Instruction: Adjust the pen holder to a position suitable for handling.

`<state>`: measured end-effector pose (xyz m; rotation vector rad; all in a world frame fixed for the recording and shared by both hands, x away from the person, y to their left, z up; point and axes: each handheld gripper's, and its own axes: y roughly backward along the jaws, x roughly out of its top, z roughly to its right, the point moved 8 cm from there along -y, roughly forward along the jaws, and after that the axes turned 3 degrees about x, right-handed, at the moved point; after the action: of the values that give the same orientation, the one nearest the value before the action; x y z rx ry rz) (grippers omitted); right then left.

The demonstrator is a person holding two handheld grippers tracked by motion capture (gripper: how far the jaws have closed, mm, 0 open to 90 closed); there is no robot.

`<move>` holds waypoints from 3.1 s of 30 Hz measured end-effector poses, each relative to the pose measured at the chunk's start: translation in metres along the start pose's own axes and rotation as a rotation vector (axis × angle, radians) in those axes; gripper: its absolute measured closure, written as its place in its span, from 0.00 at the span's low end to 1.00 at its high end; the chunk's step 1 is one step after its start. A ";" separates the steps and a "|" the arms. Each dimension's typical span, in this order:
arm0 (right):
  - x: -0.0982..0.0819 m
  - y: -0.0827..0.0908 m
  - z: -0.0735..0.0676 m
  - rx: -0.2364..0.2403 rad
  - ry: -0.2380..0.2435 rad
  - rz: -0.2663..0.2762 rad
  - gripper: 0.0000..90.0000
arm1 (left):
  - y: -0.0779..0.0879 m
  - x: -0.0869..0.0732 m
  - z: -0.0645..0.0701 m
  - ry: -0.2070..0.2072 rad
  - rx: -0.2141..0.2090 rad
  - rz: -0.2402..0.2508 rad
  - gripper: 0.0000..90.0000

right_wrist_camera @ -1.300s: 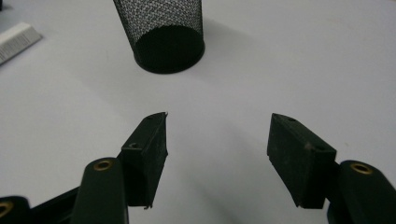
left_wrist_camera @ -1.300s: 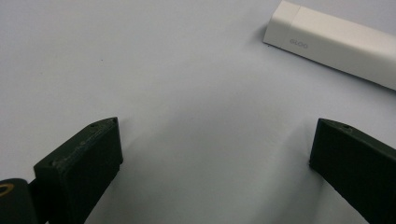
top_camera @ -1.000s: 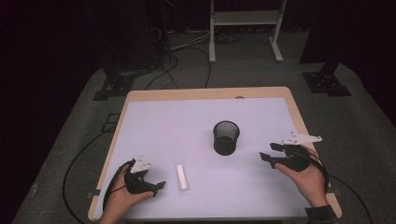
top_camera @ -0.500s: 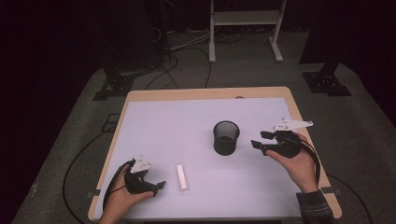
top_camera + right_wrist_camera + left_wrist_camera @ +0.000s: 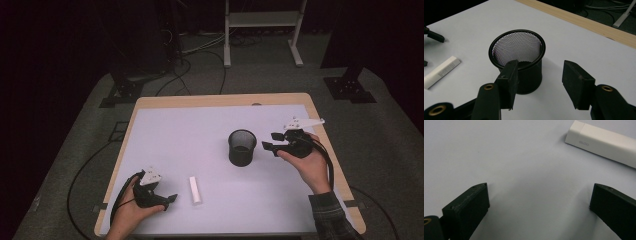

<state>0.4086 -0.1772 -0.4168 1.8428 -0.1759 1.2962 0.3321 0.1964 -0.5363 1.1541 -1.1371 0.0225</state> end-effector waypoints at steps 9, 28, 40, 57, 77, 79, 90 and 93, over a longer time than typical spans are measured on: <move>0.007 -0.017 0.005 0.002 -0.004 -0.028 0.51 | 0.000 0.000 0.000 0.004 0.000 0.002 0.01; 0.019 -0.067 0.018 0.008 -0.018 -0.121 0.55 | 0.000 0.000 0.000 -0.001 -0.001 0.001 0.01; 0.016 -0.084 0.016 0.031 -0.025 -0.186 0.62 | 0.000 0.000 0.000 0.000 0.000 0.000 0.01; 0.011 -0.097 0.013 0.037 -0.048 -0.278 0.88 | 0.000 0.000 0.000 0.000 -0.001 0.001 0.01; 0.019 -0.087 -0.009 0.107 -0.045 -0.269 0.90 | 0.000 0.000 0.000 0.000 0.000 0.000 0.01; 0.021 -0.085 -0.015 0.124 -0.039 -0.266 0.90 | 0.000 0.000 0.000 -0.002 0.000 0.000 0.01; 0.015 -0.084 -0.046 0.177 0.010 -0.281 0.90 | 0.000 0.000 0.000 -0.004 0.000 -0.003 0.01; 0.013 -0.084 -0.049 0.181 0.012 -0.284 0.90 | 0.000 0.000 0.000 -0.004 0.000 -0.003 0.01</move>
<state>0.4265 -0.0858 -0.4480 1.9285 0.2103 1.1530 0.3320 0.1969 -0.5365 1.1568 -1.1391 0.0175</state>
